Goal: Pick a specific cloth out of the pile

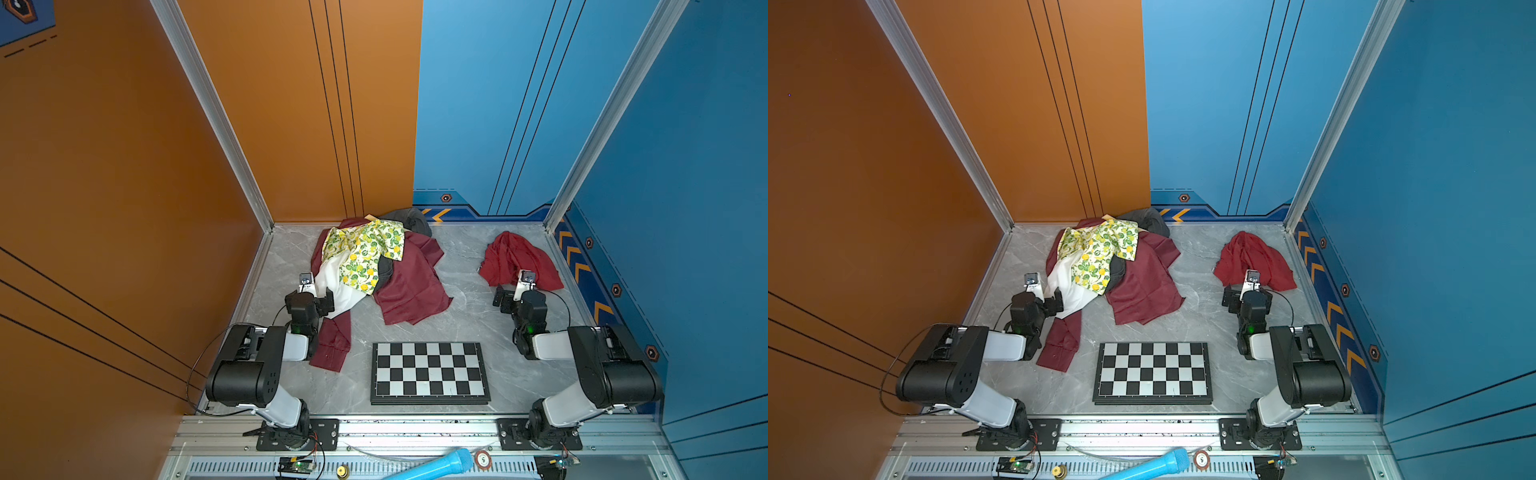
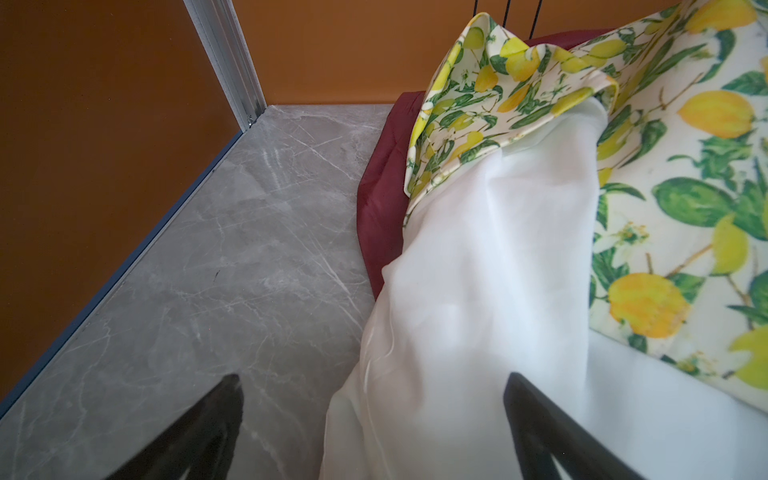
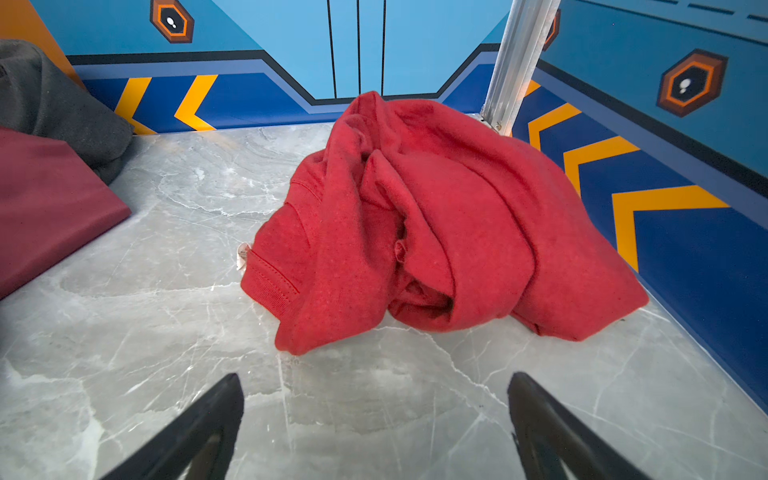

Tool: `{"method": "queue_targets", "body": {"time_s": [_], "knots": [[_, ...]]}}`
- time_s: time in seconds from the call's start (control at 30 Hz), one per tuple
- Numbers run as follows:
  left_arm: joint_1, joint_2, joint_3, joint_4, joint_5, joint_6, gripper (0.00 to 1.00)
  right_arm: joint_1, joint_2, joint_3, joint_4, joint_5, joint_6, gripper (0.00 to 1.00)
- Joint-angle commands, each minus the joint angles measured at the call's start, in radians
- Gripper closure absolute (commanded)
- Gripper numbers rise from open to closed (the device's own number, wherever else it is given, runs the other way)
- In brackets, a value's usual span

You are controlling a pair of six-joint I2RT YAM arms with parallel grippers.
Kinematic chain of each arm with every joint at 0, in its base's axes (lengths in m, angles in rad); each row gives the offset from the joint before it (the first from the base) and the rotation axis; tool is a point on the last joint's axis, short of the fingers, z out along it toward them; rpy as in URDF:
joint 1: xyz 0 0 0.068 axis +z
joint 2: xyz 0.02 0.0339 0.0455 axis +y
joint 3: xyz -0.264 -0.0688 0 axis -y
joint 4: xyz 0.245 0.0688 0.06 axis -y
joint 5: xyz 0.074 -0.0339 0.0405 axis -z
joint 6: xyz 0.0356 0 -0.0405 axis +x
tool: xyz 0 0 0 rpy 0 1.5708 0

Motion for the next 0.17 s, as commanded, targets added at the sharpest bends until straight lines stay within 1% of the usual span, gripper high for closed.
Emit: {"method": "queue_targets", "body": {"time_s": [0.0, 0.13], "knots": [[-0.006, -0.001, 0.013, 0.018, -0.015, 0.015, 0.02, -0.016, -0.013, 0.020, -0.033, -0.038, 0.004, 0.01], [-0.005, -0.001, 0.013, 0.018, -0.015, 0.015, 0.02, -0.009, -0.012, 0.012, -0.018, -0.028, 0.000, 0.00]]}}
